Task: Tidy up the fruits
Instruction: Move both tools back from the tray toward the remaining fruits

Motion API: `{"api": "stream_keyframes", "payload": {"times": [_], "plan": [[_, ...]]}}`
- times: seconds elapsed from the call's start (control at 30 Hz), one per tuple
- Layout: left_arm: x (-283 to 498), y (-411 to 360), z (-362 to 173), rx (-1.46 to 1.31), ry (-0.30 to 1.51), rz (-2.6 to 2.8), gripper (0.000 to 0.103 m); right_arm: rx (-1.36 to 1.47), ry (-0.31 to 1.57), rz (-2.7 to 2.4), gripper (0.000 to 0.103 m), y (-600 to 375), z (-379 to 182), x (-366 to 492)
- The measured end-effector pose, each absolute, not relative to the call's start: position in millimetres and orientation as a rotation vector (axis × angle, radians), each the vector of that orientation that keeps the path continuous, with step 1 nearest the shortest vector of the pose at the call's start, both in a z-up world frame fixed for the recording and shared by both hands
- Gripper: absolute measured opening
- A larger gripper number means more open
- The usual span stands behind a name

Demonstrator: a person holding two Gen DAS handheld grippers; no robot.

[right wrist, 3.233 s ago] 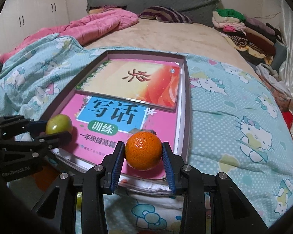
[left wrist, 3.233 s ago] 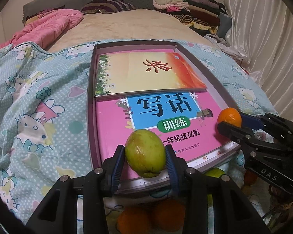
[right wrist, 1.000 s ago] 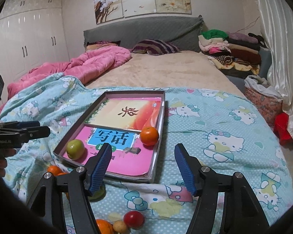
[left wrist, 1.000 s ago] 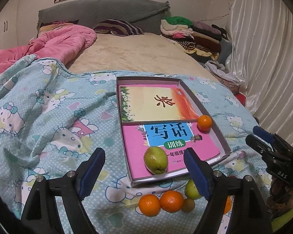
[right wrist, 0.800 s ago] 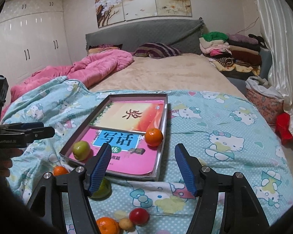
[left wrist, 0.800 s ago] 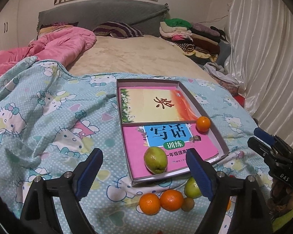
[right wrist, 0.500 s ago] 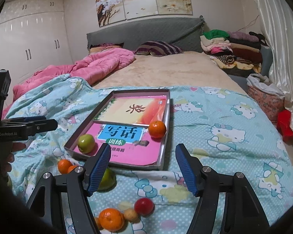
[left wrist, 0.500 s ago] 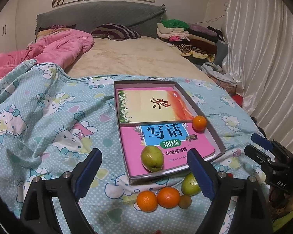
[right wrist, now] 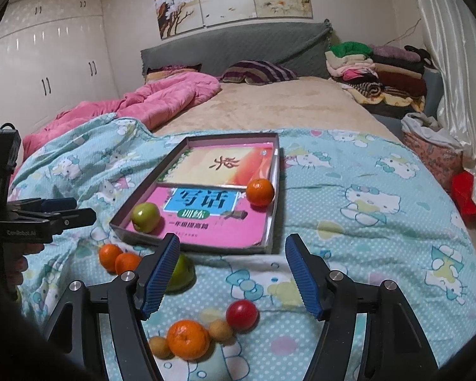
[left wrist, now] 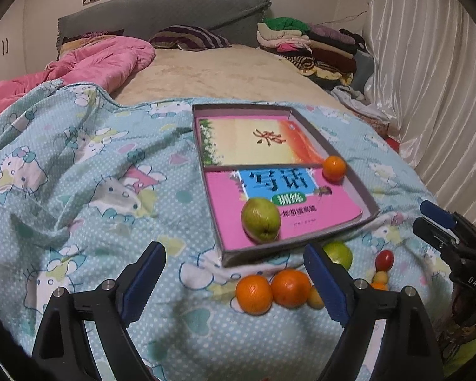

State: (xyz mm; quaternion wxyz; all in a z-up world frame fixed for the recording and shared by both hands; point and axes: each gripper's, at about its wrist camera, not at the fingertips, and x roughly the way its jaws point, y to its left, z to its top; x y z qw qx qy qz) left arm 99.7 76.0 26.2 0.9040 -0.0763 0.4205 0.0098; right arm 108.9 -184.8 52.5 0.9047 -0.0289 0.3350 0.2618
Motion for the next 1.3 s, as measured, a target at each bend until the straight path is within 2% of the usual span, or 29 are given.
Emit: {"api": "stream_keyframes", "payload": {"times": [1.0, 1.2, 1.3], "plan": [[83, 65, -17, -0.066, 0.996, -0.019, 0.088, -0.089, 0.851, 0.62, 0.071, -163, 9, 47], [85, 67, -23, -0.089, 0.993, -0.049, 0.074, -0.086, 0.89, 0.63, 0.071, -162, 1, 36], [86, 68, -25, -0.103, 0.984, -0.059, 0.063, -0.086, 0.918, 0.641, 0.07, -161, -4, 32]]}}
